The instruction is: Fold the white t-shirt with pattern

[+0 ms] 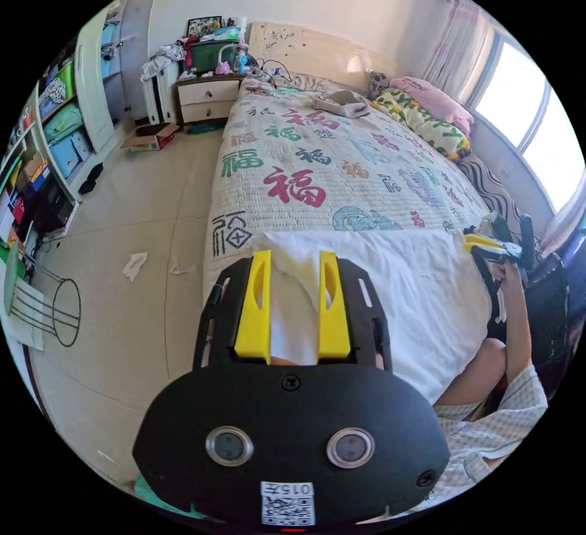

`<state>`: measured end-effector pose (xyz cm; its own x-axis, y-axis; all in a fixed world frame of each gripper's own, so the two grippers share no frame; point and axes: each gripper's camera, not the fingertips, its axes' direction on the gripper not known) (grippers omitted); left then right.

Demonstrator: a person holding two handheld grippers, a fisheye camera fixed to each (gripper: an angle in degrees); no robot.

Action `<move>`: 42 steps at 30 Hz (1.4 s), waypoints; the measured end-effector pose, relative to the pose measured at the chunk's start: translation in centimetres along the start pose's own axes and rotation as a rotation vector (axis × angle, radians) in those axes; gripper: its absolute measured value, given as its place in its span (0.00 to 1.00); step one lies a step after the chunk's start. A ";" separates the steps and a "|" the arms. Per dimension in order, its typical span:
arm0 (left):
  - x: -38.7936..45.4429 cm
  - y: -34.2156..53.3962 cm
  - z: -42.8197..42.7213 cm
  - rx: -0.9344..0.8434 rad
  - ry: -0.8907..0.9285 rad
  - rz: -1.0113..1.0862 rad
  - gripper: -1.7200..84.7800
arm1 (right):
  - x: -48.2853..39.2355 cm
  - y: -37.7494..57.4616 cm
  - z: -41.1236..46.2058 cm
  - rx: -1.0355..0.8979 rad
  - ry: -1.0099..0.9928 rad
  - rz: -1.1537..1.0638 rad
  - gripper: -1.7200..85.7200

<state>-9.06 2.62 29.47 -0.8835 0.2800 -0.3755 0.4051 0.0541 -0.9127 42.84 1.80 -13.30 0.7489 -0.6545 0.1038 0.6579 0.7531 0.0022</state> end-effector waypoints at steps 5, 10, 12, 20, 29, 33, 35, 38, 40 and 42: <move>0.0 -1.1 4.6 -0.128 0.087 0.004 0.14 | 0.2 -0.2 1.8 -0.032 0.022 -0.058 0.15; 4.0 -1.0 5.0 -0.129 -0.044 0.097 0.13 | 0.5 0.3 1.8 0.001 0.036 -0.066 0.15; 6.5 -0.8 5.2 -0.127 -0.155 0.154 0.14 | 0.4 0.4 1.8 0.007 0.053 -0.074 0.15; 17.7 0.3 8.3 -0.188 -0.568 0.458 0.09 | 0.2 0.4 2.0 0.010 0.085 -0.092 0.15; 22.7 2.2 10.5 -0.193 -0.740 0.635 0.07 | -0.9 0.3 2.3 0.009 0.107 -0.170 0.10; 23.7 2.8 10.8 -0.183 -0.805 0.680 0.05 | -2.1 0.2 2.7 0.003 0.159 -0.225 0.08; 23.9 3.1 10.9 -0.188 -0.822 0.696 0.04 | -2.3 0.1 2.8 0.001 0.176 -0.237 0.08; 24.1 3.4 10.8 -0.178 -0.862 0.719 0.03 | -2.1 0.1 2.8 0.002 0.172 -0.236 0.08; 24.0 3.7 10.5 -0.168 -0.888 0.728 0.03 | -1.7 0.0 2.7 0.007 0.151 -0.226 0.08; 23.7 3.8 10.2 -0.156 -0.910 0.731 0.04 | -1.4 0.0 2.7 0.011 0.139 -0.220 0.08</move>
<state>-30.89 -0.33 15.43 -0.2464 -0.4911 -0.8356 0.8535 0.2986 -0.4271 41.63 2.89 -10.79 0.5921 -0.8050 -0.0377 0.8058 0.5918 0.0206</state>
